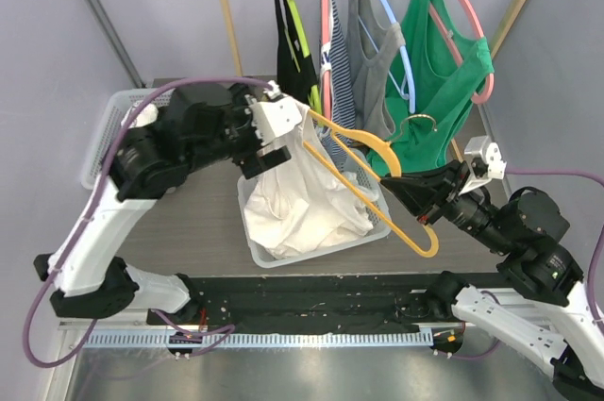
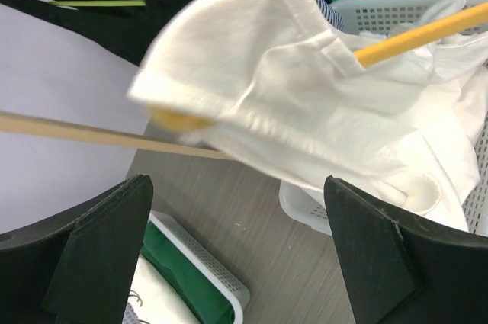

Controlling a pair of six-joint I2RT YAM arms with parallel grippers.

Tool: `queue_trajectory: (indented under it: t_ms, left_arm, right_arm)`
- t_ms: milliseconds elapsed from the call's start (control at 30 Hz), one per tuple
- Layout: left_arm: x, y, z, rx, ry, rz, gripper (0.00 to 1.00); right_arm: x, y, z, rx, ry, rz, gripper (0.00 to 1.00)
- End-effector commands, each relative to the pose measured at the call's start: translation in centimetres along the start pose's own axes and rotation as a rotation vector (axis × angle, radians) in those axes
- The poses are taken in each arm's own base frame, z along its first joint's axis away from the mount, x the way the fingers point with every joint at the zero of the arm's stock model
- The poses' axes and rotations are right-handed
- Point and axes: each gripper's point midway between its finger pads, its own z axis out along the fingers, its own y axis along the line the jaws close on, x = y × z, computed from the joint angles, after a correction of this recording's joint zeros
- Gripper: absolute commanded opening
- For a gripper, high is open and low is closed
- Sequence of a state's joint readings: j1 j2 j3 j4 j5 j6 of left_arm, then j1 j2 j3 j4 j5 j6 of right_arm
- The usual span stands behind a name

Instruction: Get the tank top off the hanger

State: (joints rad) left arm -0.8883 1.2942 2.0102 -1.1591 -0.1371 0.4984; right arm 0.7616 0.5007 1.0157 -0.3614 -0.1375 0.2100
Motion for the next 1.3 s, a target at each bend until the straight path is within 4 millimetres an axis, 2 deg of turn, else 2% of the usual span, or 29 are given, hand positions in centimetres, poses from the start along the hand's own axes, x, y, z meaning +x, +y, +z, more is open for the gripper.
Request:
queue_trajectory:
  t_ms: [0, 133, 267, 333, 367, 467, 567, 600, 633, 667, 733, 767, 800, 1000, 1067, 1133, 1233, 1267]
  left_arm:
    - [-1.4, 0.6, 2.8, -0.034, -0.017, -0.049, 0.98]
    - [-3.2, 0.8, 3.2, -0.015, -0.069, -0.075, 0.97]
    - [-4.1, 0.9, 3.6, -0.016, -0.097, -0.083, 0.95]
    - [-4.5, 0.9, 3.6, -0.011, -0.116, -0.084, 0.85]
    - [-4.8, 0.9, 3.5, -0.008, -0.126, -0.089, 0.7]
    - [-5.7, 0.9, 3.2, 0.006, -0.157, -0.114, 0.41]
    - [-6.7, 0.5, 3.1, 0.041, -0.191, -0.151, 0.3]
    - [-6.6, 0.1, 3.2, 0.057, -0.181, -0.161, 0.3]
    - [-7.3, -0.8, 3.0, 0.112, -0.212, -0.167, 0.3]
    - [-7.6, -0.9, 2.8, 0.124, -0.222, -0.174, 0.27]
    - [-7.9, -1.5, 2.6, 0.156, -0.232, -0.191, 0.17]
    - [-8.2, -1.3, 2.2, 0.154, -0.245, -0.196, 0.06]
    - [-8.3, -1.4, 2.1, 0.163, -0.248, -0.197, 0.0]
    - [-9.3, -1.4, 0.3, 0.213, -0.303, -0.259, 0.0]
    - [-9.2, -0.6, 0.0, 0.182, -0.304, -0.269, 0.0]
    - [-8.9, 0.5, 0.0, 0.129, -0.299, -0.274, 0.0]
    - [-8.4, 3.5, -0.5, -0.01, -0.297, -0.285, 0.0]
    - [-8.2, 5.3, -0.9, -0.104, -0.29, -0.282, 0.0]
  right_arm:
    - [-7.3, 2.3, -0.4, -0.074, -0.202, -0.02, 0.01]
    - [-7.2, 2.5, -0.9, -0.078, -0.175, -0.028, 0.01]
    - [-7.2, 2.5, -1.4, -0.075, -0.169, -0.03, 0.01]
    - [-7.2, 2.5, -1.6, -0.068, -0.163, -0.03, 0.01]
    - [-7.1, 2.4, -1.7, -0.066, -0.159, -0.028, 0.01]
    - [-7.1, 2.3, -2.1, -0.055, -0.16, -0.023, 0.01]
    - [-7.2, 2.2, -2.5, -0.045, -0.164, -0.021, 0.01]
    - [-7.2, 2.2, -2.6, -0.042, -0.162, -0.019, 0.01]
    - [-7.4, 2.1, -2.7, -0.038, -0.166, -0.02, 0.01]
    - [-7.4, 2.1, -2.7, -0.035, -0.165, -0.021, 0.01]
    - [-7.4, 2.0, -2.9, -0.028, -0.163, -0.021, 0.01]
    - [-7.5, 2.0, -3.0, -0.026, -0.164, -0.023, 0.01]
    - [-7.3, 1.8, -3.0, -0.019, -0.153, -0.025, 0.01]
    - [-7.3, 1.5, -3.2, 0.003, -0.143, -0.041, 0.01]
    - [-7.3, 1.4, -3.3, 0.006, -0.14, -0.044, 0.01]
    - [-7.2, 1.4, -3.3, 0.01, -0.125, -0.048, 0.01]
    - [-6.7, 1.3, -3.6, 0.019, -0.087, -0.056, 0.01]
    - [-6.2, 1.2, -3.8, 0.021, -0.057, -0.054, 0.01]
